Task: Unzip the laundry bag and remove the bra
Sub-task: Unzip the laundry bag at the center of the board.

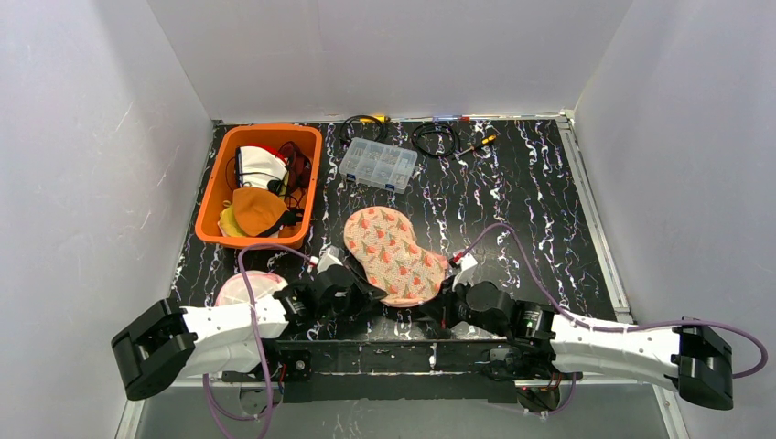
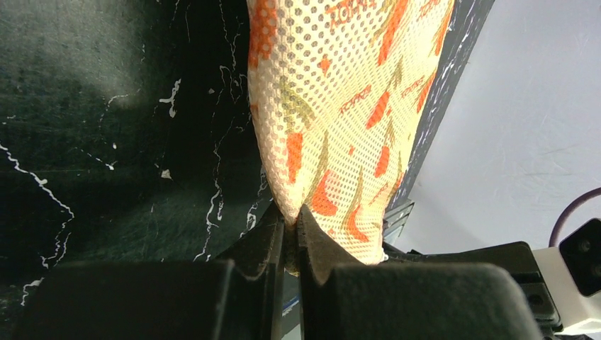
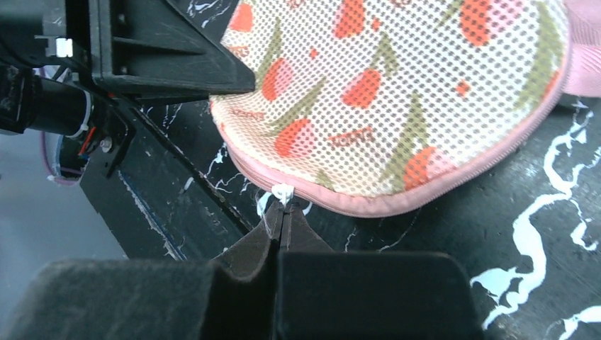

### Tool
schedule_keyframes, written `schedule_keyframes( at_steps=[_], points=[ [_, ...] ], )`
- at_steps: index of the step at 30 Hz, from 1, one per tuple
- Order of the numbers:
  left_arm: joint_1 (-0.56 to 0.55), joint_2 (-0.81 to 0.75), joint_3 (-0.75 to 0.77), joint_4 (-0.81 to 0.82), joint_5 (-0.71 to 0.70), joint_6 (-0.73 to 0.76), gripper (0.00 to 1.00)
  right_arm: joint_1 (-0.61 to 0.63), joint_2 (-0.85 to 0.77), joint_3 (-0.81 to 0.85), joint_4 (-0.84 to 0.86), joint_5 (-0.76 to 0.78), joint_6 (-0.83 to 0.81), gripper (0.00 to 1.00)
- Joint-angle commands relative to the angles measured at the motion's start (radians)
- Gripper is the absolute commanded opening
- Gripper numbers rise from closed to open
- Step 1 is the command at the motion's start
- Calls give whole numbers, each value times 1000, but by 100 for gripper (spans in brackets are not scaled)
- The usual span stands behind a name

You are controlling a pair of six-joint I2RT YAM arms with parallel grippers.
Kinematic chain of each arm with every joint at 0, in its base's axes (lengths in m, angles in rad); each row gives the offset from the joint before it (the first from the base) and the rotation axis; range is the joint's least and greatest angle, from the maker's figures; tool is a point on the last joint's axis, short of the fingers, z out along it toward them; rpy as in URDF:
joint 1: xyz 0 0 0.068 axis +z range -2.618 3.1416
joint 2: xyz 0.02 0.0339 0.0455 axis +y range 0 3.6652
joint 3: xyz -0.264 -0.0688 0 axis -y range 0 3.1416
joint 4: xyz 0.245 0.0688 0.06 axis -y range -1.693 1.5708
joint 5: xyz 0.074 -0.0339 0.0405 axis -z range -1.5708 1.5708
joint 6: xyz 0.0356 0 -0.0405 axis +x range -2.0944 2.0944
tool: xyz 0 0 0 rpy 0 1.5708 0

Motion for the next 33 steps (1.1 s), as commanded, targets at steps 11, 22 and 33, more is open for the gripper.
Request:
schedule_keyframes(
  at_steps=[11, 22, 33],
  points=[
    [250, 105, 129, -54, 351, 410, 0, 1, -44, 22, -167, 15, -87, 1],
    [286, 318, 352, -119, 434, 586, 0, 2, 93, 13, 66, -21, -44, 1],
    [289, 129, 291, -324, 340, 519, 90, 2, 218, 65, 202, -19, -22, 1]
  ],
)
